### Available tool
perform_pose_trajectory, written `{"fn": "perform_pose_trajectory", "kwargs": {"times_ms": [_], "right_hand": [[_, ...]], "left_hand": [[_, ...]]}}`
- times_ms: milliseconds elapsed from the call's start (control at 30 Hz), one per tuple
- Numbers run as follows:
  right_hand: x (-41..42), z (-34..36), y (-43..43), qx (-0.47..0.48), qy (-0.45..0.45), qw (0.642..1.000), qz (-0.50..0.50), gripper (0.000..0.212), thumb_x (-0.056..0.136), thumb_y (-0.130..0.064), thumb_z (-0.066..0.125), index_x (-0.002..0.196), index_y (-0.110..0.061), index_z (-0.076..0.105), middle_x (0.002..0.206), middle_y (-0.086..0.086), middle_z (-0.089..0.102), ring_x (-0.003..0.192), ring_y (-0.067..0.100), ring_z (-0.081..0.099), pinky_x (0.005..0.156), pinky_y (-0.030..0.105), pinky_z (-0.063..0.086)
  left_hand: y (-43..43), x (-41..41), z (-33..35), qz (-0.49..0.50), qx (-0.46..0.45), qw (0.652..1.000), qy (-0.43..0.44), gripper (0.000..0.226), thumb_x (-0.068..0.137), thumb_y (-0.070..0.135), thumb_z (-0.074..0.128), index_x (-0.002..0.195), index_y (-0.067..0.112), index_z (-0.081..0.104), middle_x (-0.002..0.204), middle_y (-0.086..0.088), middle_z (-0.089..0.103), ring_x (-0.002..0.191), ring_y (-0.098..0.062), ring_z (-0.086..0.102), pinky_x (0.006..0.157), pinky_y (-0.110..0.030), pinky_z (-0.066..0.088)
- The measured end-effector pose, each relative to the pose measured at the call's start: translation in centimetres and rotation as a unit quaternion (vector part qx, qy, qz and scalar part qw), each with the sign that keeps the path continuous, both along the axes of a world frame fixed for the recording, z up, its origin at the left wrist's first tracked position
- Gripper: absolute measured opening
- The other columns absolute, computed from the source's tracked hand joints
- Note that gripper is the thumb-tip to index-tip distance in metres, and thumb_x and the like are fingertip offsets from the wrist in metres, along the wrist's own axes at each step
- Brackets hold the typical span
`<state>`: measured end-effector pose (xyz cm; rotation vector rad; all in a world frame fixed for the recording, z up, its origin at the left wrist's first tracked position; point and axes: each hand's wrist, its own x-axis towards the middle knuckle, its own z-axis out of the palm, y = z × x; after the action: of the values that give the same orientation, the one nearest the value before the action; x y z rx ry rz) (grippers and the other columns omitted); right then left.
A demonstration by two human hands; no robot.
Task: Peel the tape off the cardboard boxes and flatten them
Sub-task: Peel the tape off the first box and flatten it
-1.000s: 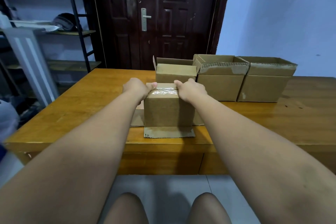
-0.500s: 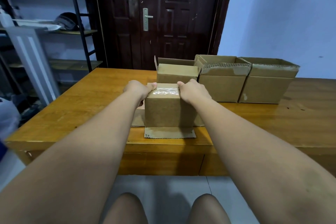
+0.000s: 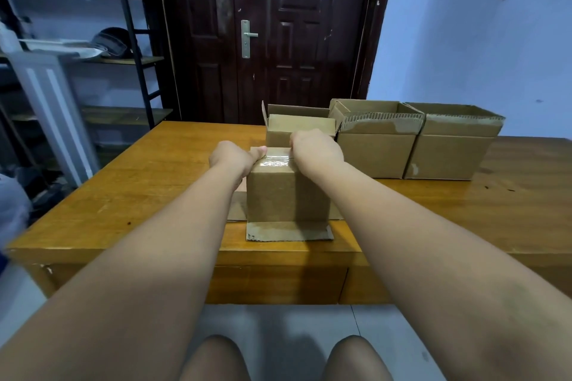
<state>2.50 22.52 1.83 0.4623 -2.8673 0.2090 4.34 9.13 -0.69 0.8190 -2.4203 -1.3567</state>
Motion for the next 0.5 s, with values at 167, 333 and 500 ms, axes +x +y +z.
{"fn": "perform_pose_trajectory", "kwargs": {"times_ms": [167, 333, 500], "right_hand": [[-1.2, -0.4, -0.5, -0.08, -0.05, 0.995, 0.029, 0.029, 0.094, -0.021, 0.051, 0.119, -0.014, 0.063, 0.113, 0.009, 0.066, 0.097, 0.027, 0.062, 0.085, 0.04, 0.055], [-1.0, -1.2, -1.1, -0.034, -0.088, 0.991, 0.09, 0.057, 0.093, -0.065, 0.024, 0.138, -0.036, 0.043, 0.137, 0.002, 0.053, 0.124, 0.028, 0.049, 0.103, 0.05, 0.039], [-1.7, -1.5, -0.5, -0.018, -0.085, 0.992, 0.093, 0.056, 0.095, -0.062, 0.021, 0.142, -0.039, 0.038, 0.144, 0.005, 0.046, 0.131, 0.03, 0.042, 0.107, 0.05, 0.033]], "left_hand": [[0.0, -0.4, -0.1, -0.024, 0.043, 0.999, 0.017, 0.049, 0.085, 0.045, 0.066, 0.103, 0.0, 0.06, 0.1, -0.014, 0.064, 0.089, -0.029, 0.062, 0.084, -0.039, 0.054], [-0.1, -0.3, 0.2, -0.039, 0.003, 0.999, -0.03, 0.049, 0.089, 0.047, 0.058, 0.103, 0.0, 0.06, 0.082, -0.013, 0.054, 0.067, -0.025, 0.05, 0.064, -0.032, 0.043], [0.3, -0.1, 0.3, -0.006, -0.068, 0.998, -0.012, 0.043, 0.096, 0.039, 0.051, 0.107, -0.001, 0.06, 0.101, -0.019, 0.064, 0.09, -0.033, 0.063, 0.064, -0.033, 0.043]]}}
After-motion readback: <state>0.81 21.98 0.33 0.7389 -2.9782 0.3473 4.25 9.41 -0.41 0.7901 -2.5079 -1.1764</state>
